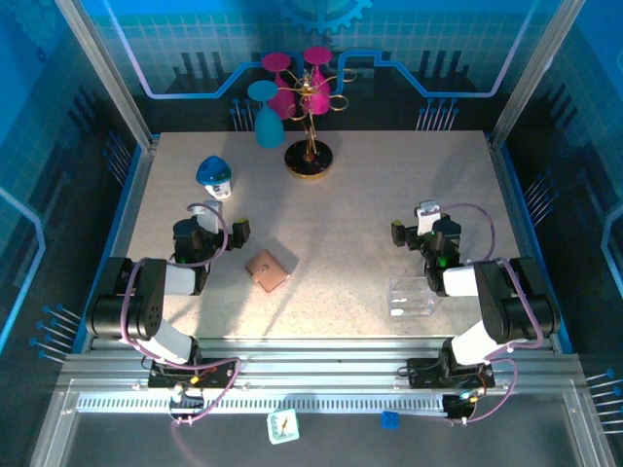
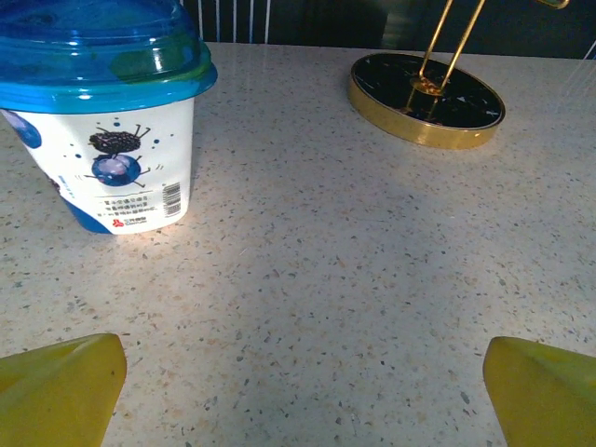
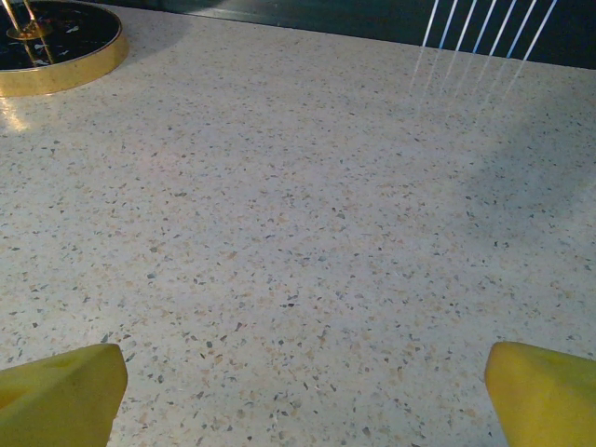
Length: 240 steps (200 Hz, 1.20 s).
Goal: Take the credit cards out of the card holder
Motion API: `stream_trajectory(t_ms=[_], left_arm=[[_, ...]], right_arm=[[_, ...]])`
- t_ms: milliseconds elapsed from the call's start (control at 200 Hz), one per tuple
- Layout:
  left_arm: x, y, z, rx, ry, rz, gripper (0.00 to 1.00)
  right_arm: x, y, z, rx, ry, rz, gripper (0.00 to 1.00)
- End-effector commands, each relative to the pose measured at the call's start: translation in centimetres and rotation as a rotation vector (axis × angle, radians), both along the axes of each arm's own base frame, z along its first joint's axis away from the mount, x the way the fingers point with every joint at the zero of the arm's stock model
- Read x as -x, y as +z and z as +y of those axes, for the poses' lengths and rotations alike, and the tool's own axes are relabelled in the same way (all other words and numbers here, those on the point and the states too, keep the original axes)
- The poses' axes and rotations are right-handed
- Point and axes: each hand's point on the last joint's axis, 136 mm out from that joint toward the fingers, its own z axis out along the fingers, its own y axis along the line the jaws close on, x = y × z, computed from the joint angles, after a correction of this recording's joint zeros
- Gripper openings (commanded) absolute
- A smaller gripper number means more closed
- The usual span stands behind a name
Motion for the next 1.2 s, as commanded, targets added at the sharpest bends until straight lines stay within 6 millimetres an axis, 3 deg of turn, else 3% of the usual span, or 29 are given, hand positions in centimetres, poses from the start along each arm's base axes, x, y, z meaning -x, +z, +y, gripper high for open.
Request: stream_trajectory(t_ms=[0,325,555,740,925,1196], left_arm=[[-0.3,0.5,0.8,0.006,0.038,-0.016,0.99],[-0.2,0.7,0.6,0.002,0.027,-0.025,0.99],[0.0,2.9,1.3,-0.032,0.101,-0.019,0.99],[0.3,5.2,0.7,-0.056,0.123,0.005,0.99],[1.0,7.2,0.4,0.028,0.159,0.056,0.99],[2.1,8.0,-1.2,0.210,0.161,0.179,0.99]], right_arm=[[-0.9,1.4,-0.7,-0.010,-0.030,-0.048,1.00],[-0.9,1.7,-0.8,-0.004,-0.035,-0.053,1.00],[-0.7,4.3,-0.1,0.028,-0.017,-0.034,1.00],[0.2,5.8,0.7,0.024,0.007,0.041,1.00],[2.5,6.0,1.4,-0.032,0.012,0.213,1.00],[7.0,4.9,2.2,-0.191,-0.080,0.513,1.00]])
